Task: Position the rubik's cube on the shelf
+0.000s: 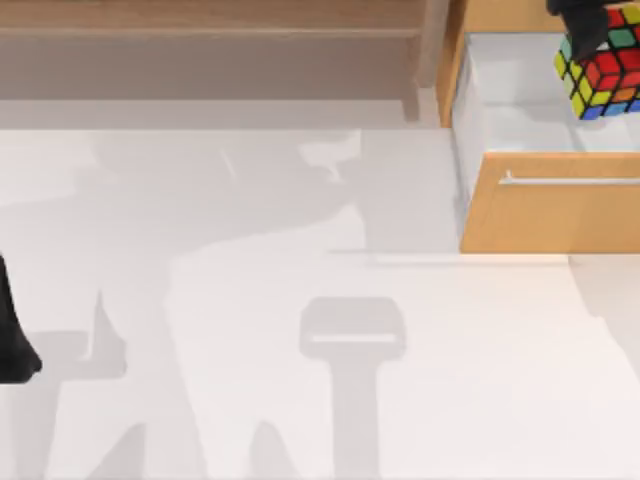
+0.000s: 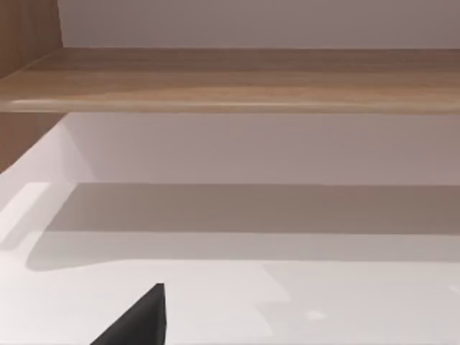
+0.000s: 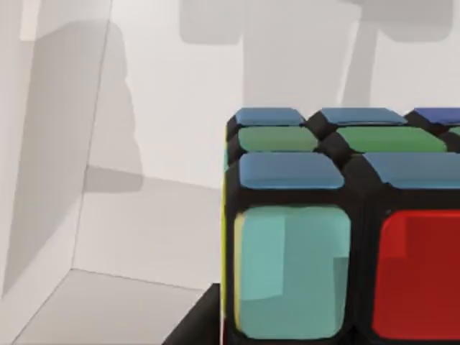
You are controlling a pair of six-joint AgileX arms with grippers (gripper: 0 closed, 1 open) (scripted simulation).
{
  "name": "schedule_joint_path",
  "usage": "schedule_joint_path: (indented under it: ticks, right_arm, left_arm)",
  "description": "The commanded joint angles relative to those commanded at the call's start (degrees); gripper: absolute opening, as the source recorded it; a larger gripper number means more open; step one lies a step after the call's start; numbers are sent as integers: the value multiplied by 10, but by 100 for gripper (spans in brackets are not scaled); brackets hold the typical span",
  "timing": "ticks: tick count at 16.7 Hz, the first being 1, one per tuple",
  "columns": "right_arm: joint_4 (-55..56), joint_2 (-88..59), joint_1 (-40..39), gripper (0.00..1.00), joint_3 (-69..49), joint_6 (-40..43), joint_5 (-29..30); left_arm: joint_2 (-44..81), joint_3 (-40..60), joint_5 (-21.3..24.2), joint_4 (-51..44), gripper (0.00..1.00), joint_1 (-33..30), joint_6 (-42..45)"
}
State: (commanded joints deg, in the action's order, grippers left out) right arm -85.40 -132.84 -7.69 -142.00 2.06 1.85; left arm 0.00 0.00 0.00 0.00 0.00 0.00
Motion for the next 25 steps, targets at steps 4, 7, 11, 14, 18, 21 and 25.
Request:
schedule_joint_path:
  ticks: [4,7,11,14,18,21,25]
  right_arm:
    - [50,-81,2,0,39,14,-13]
    - [62,-93,3,0,49,18,-19]
    - [60,-87,0,0,55,17,-19]
    - [73,-65,-5,0,77,19,-5]
    - [132,16,-34,0,149,27,42]
    - [205,90,-75,0,223,33,89]
    - [333,181,-150,0,343,40,157]
  left_arm:
    - [0,0,0,0,100,0,0]
    - [0,0,0,0,100,0,0]
    - [0,0,0,0,100,0,0]
    - [0,0,0,0,100,0,0]
    - [0,0,0,0,100,0,0]
    - [0,0,0,0,100,0,0]
    - [0,0,0,0,100,0,0]
